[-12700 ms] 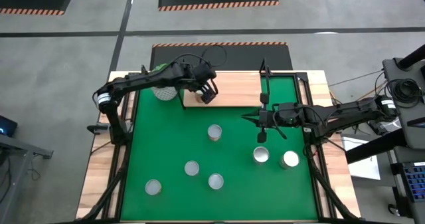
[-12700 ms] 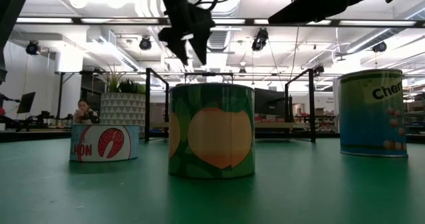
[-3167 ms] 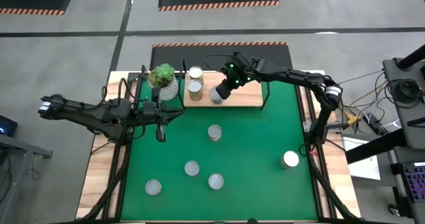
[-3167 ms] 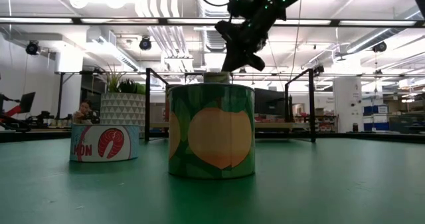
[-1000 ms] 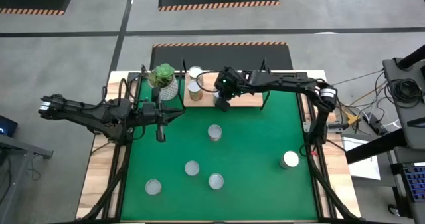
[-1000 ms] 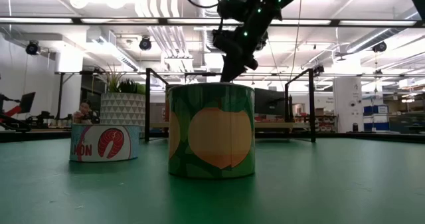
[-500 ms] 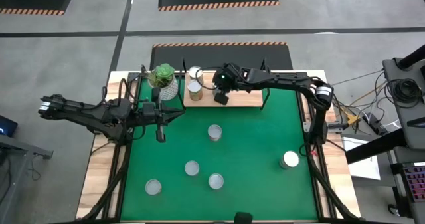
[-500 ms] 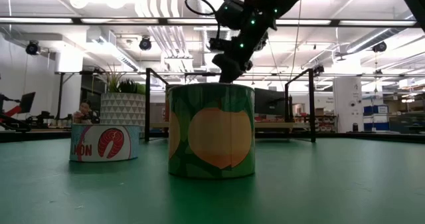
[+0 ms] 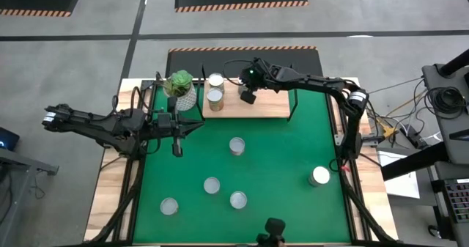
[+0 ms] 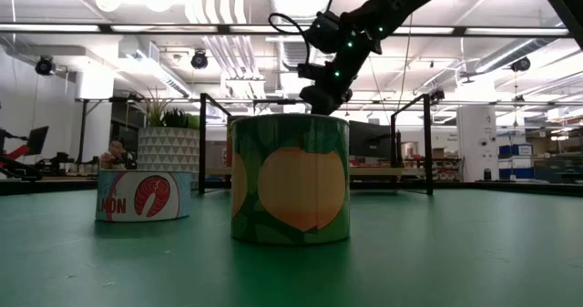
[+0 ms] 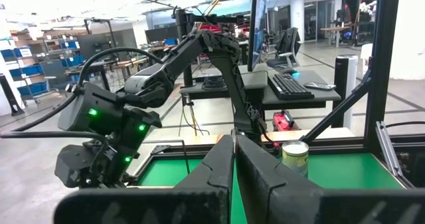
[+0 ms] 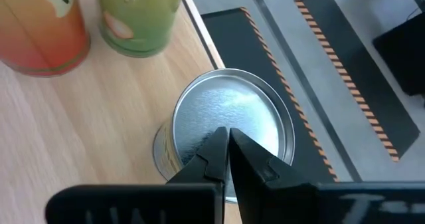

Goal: Pick and place cans onto a shelf
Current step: Put the canned cherries on the shelf, then put the canned peas on the shelf

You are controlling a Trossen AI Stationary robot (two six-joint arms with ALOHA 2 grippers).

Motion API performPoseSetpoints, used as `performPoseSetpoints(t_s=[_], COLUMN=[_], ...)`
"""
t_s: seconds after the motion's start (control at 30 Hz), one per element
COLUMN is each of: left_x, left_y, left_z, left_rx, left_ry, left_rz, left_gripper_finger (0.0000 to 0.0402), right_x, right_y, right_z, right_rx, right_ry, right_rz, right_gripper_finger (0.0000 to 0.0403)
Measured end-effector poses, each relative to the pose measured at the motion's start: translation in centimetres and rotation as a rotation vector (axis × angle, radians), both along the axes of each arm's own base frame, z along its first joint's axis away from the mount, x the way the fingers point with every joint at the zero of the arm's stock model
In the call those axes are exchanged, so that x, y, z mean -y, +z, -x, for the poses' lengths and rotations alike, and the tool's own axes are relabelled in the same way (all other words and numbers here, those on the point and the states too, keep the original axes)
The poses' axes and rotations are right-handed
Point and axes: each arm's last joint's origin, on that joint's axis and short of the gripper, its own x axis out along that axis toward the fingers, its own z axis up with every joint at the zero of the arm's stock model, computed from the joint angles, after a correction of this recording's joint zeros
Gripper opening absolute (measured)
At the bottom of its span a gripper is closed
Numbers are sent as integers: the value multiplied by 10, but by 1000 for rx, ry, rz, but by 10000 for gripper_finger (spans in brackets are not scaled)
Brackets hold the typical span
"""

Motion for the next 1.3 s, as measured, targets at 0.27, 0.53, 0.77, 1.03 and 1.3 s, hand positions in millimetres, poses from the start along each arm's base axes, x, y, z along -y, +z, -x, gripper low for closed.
performPoseSetpoints(t_s=[0.27, 0.53, 0.77, 1.03, 1.3], left_x=[0, 0, 0, 0, 0], left_y=[0, 0, 0, 0, 0], left_z=[0, 0, 0, 0, 0], left_rx=[0, 1, 1, 1, 1], left_ry=[0, 0, 0, 0, 0], left_rz=[0, 0, 0, 0, 0], left_gripper_finger=[0, 0, 0, 0, 0], right_x=[0, 0, 0, 1, 1], right_y=[0, 1, 2, 4, 8], right_z=[0, -2, -4, -7, -8], right_rx=[13, 39, 80, 112, 139], right_ry=[11, 12, 35, 38, 44], right_rz=[-10, -12, -41, -24, 1], right_gripper_finger=[8, 8, 8, 8, 9])
